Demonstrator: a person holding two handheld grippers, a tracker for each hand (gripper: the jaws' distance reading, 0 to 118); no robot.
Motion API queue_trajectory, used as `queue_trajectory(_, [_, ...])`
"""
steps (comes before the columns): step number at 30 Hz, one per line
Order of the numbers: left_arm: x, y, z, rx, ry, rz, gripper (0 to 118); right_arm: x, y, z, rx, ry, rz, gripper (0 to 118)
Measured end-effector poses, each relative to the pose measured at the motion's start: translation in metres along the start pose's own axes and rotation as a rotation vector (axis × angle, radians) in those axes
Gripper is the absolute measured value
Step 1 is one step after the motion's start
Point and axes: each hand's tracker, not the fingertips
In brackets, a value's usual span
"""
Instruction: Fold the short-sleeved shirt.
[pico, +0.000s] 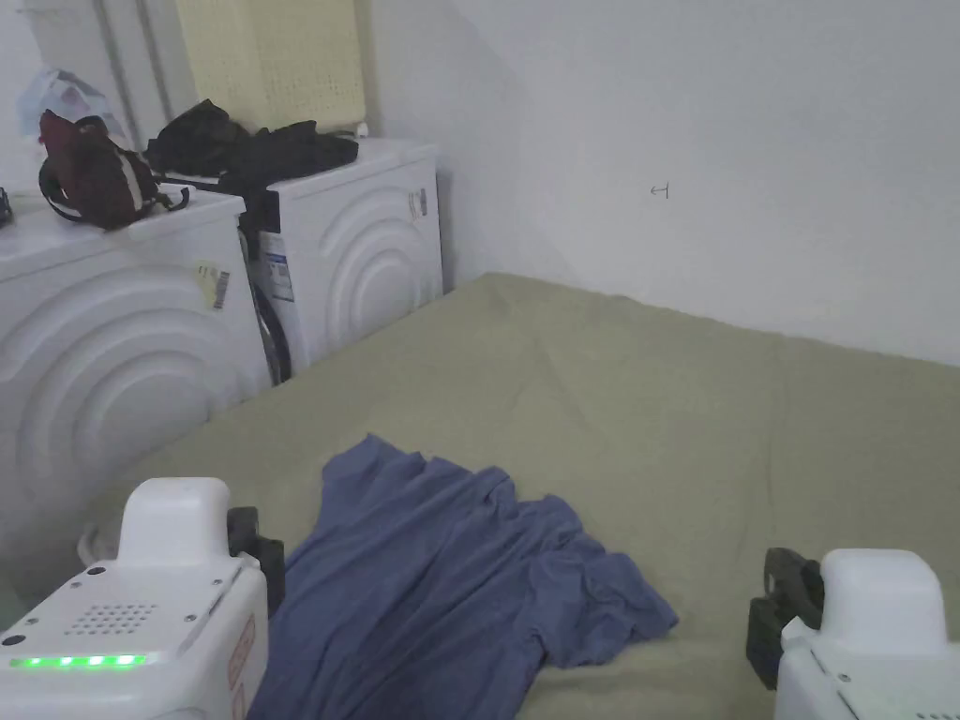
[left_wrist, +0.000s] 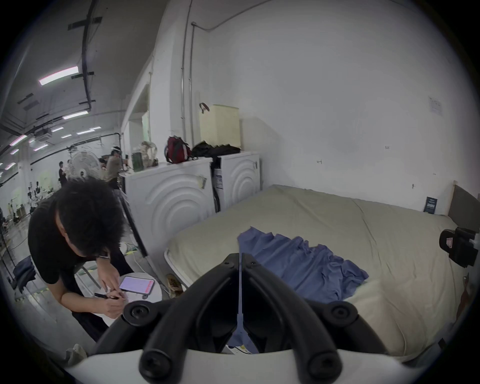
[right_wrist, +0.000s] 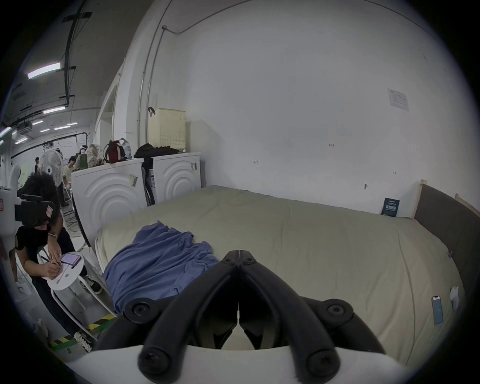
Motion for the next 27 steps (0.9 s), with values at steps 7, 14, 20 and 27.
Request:
queue_trajectory(7, [0.018, -0.008, -0.062, -0.101, -0.142, -0.01, 0, 0.007, -0.015, -0.016, -0.059, -0.029, -0.008, 0])
queue_trajectory(14, [0.058, -0.036, -0.157, -0.332, -0.276, -0.069, 0, 0.008, -0.037, -0.038, -0.141, -0.05, -0.022, 0])
queue_trajectory(20, [0.089, -0.069, -0.226, -0.548, -0.344, -0.104, 96, 0.01, -0.06, -0.056, -0.224, -0.061, -0.021, 0])
queue_trajectory(27, [0.1, -0.086, -0.272, -0.674, -0.254, -0.259, 116, 0.014, -0.081, -0.066, -0.299, -0.062, -0.028, 0])
